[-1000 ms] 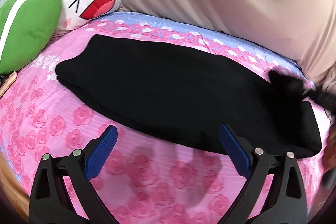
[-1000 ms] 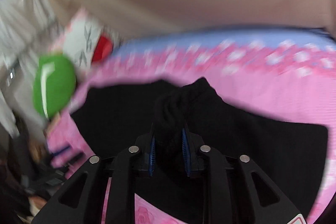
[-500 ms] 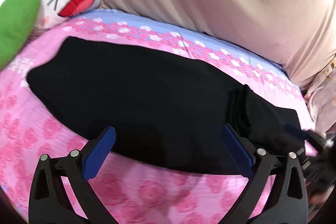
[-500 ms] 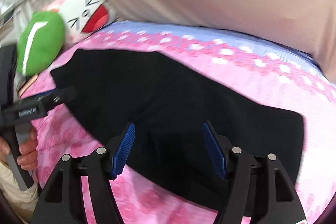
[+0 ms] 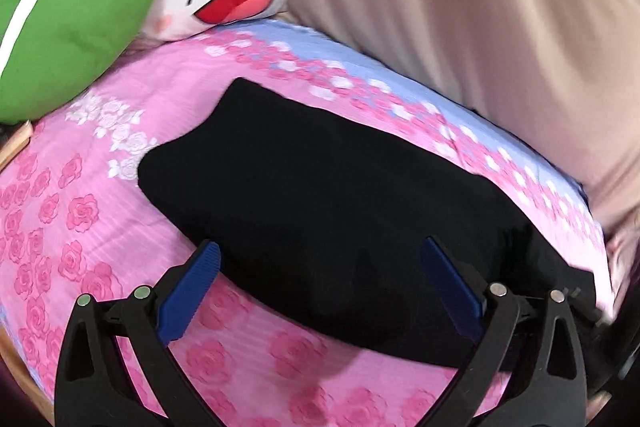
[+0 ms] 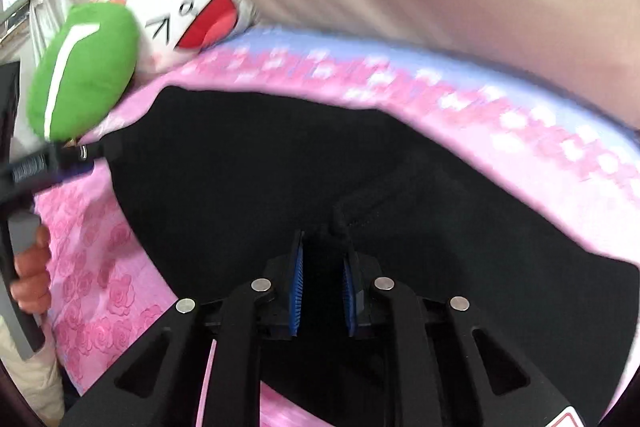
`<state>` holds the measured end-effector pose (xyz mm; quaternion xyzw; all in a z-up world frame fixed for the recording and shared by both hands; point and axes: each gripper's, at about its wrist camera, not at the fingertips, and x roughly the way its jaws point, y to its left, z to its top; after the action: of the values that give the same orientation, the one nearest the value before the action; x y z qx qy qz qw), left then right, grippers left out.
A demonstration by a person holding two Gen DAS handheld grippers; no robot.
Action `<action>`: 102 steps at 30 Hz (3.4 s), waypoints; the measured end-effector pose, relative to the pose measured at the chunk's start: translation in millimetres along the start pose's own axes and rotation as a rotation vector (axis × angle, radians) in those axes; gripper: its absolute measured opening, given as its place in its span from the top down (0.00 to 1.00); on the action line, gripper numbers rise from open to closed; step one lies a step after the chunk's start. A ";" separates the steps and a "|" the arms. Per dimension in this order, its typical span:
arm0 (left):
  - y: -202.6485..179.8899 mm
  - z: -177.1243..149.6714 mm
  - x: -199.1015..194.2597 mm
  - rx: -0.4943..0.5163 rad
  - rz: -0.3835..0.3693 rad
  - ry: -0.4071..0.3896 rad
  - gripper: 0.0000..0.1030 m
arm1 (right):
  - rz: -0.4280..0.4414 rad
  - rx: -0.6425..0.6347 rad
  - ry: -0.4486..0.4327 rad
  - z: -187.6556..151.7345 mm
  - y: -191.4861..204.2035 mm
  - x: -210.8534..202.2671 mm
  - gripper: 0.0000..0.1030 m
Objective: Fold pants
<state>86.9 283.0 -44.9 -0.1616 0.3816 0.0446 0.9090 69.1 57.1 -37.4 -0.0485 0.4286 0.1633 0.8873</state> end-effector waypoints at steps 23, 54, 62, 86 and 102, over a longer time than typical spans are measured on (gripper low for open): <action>45.8 59.8 4.5 -0.199 -0.123 -0.054 0.87 | -0.239 0.486 -0.155 -103.8 -178.3 -156.9 0.38; -221.6 -60.8 -97.2 0.339 -0.397 0.036 0.10 | 0.174 0.592 -0.252 -136.2 -234.3 -170.6 0.32; -164.5 -50.8 -49.5 0.262 -0.098 0.025 0.10 | 0.015 0.489 -0.095 -91.9 -224.7 -102.6 0.69; -155.0 -68.9 2.0 0.250 -0.113 0.123 0.09 | -0.088 0.360 -0.051 -41.9 -225.9 -84.1 0.95; -148.1 -75.9 33.2 0.176 -0.178 0.219 0.05 | -0.048 0.596 -0.133 -129.2 -250.0 -138.9 0.37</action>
<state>89.0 117.0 -79.8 -0.1186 0.4648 -0.0877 0.8731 -24.7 -242.0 -24.2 0.2147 0.3971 0.0121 0.8922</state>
